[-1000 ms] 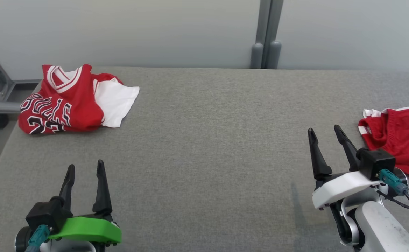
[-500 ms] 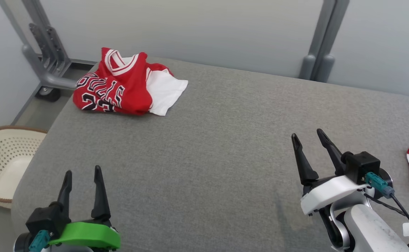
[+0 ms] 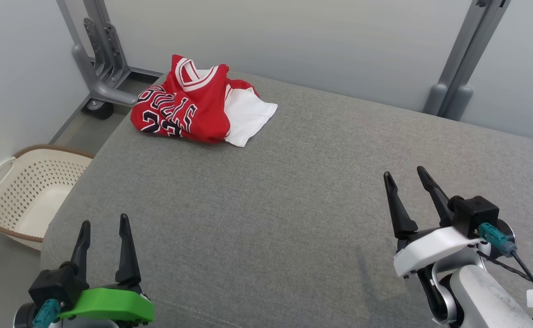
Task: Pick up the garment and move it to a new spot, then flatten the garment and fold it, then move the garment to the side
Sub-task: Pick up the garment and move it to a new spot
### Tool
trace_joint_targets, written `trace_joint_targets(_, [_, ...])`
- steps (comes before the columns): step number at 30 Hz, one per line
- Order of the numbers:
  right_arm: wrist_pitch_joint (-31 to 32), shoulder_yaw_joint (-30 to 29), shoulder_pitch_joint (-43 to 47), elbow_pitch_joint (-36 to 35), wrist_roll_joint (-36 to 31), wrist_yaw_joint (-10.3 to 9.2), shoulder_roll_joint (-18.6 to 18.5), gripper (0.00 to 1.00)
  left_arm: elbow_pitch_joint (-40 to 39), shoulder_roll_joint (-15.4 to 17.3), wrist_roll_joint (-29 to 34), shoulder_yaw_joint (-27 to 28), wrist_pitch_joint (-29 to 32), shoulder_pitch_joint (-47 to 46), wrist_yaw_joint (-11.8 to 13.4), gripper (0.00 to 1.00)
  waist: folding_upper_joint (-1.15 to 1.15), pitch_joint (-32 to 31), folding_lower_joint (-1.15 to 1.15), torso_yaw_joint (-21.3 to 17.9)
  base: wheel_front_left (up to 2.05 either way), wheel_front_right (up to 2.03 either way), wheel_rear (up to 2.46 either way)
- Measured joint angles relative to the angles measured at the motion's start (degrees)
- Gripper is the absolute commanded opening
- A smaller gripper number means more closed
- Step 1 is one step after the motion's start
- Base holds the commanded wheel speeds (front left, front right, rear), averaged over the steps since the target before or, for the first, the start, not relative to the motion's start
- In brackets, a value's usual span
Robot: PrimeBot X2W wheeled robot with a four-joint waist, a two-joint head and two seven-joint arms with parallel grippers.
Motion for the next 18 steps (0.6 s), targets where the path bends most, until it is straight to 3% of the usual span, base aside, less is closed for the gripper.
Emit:
trace_joint_targets(6, [0.67,-0.96,-0.13,-1.52,-0.63,-0.30,-0.43,1.00,-0.21,-0.01,-0.97,0.34,1.30,-0.38,-0.01,1.00,0.00,1.23,0.00,-1.33,0.00,0.00,0.00])
trace_joint_targets(18, [3.03,-4.53,-6.41,-7.42,-3.96,-0.33,-5.04,1.00,-1.53,0.75,-4.12,3.03,4.57,-9.66,-0.02,1.00,0.00,7.14,0.00,-4.73,0.00,0.00,0.00])
